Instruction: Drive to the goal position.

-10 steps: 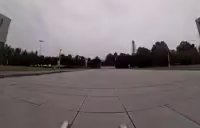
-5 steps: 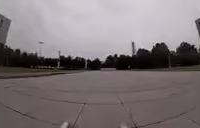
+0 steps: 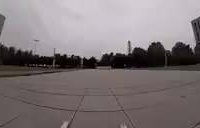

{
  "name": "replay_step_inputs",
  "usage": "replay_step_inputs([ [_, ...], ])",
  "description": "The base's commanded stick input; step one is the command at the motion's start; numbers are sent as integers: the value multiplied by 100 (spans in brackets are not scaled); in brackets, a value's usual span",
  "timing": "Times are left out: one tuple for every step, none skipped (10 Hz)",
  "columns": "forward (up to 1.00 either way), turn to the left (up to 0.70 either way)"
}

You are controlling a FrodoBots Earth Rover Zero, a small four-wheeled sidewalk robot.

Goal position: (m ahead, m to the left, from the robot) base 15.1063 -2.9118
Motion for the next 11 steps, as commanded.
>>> replay_step_inputs([
  [70, 0],
  [70, 0],
  [70, 0],
  [70, 0],
  [70, -1],
  [70, -1],
  [70, -22],
  [70, -29],
  [70, -2],
  [70, 0],
  [70, 0],
])
